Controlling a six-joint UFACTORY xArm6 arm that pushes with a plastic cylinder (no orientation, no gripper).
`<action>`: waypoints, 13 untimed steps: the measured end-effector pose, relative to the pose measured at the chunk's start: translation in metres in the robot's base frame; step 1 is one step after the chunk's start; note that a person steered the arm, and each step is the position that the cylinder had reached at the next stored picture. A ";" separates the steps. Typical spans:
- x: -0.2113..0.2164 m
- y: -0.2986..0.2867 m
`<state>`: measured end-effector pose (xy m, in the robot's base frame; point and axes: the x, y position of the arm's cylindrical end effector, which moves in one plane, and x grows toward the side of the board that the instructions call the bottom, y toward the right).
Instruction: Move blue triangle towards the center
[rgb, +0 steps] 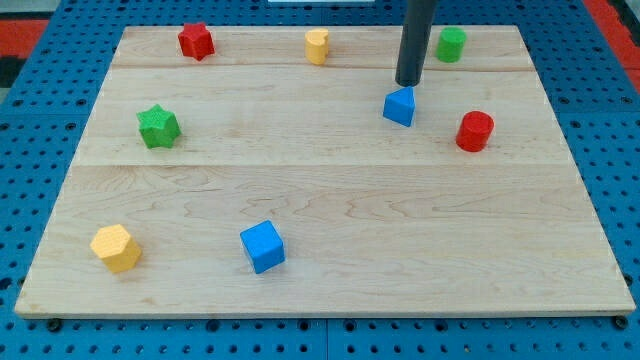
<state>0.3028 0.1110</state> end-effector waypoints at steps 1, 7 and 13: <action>-0.008 0.000; 0.011 0.020; 0.045 0.020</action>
